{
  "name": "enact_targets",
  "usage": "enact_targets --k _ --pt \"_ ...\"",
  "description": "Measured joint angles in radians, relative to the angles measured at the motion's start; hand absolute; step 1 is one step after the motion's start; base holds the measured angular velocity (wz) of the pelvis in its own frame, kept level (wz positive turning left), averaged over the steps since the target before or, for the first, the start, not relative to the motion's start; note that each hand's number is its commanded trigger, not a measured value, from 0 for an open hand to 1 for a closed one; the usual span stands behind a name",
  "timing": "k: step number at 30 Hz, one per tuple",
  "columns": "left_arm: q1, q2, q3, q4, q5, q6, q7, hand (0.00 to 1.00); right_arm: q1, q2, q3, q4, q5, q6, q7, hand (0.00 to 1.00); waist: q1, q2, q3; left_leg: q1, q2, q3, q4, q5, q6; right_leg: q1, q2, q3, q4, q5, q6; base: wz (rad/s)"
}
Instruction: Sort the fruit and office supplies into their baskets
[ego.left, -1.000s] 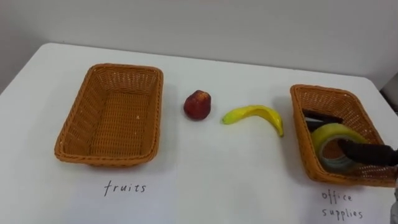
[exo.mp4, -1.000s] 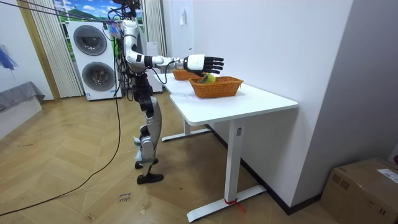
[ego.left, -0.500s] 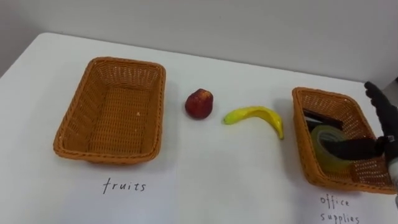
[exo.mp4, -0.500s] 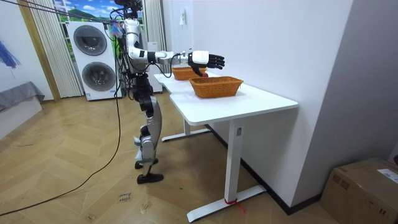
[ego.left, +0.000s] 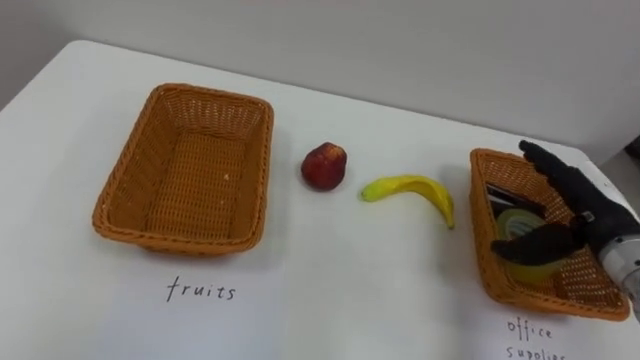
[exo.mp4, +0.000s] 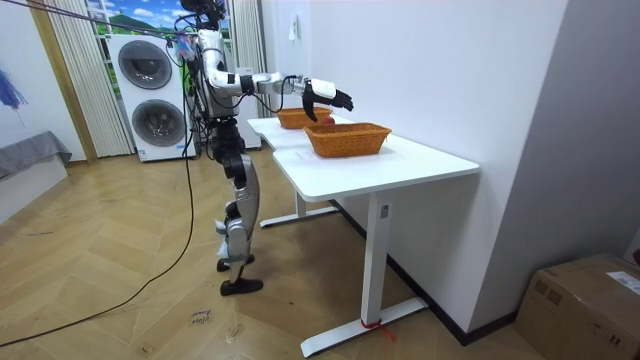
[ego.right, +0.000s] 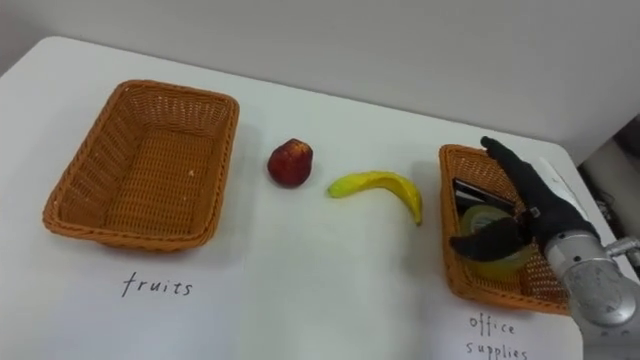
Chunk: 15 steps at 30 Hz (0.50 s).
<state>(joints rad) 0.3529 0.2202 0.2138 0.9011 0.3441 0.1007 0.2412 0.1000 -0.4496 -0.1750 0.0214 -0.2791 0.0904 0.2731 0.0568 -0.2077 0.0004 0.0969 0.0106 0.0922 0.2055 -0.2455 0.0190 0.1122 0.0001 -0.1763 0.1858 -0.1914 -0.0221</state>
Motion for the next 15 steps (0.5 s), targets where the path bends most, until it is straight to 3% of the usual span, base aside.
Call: enact_targets --k 12,15 --pt "-0.013 0.001 0.001 0.004 0.0 -0.002 -0.007 0.0 -0.005 -0.01 -0.001 -0.074 -0.012 0.018 0.013 0.0 0.001 0.005 0.0002 0.001 0.002 0.008 -0.003 0.0 0.0 -0.002 0.002 0.009 0.0 0.0 0.0 -0.01" --pt "-0.016 0.001 0.012 0.025 0.0 -0.023 -0.007 0.0 -0.034 -0.024 -0.005 -0.082 -0.051 0.011 0.01 0.0 0.0 0.006 0.0005 0.001 0.002 0.012 -0.003 0.0 0.0 -0.002 0.002 0.013 0.0 0.0 0.0 -0.02"
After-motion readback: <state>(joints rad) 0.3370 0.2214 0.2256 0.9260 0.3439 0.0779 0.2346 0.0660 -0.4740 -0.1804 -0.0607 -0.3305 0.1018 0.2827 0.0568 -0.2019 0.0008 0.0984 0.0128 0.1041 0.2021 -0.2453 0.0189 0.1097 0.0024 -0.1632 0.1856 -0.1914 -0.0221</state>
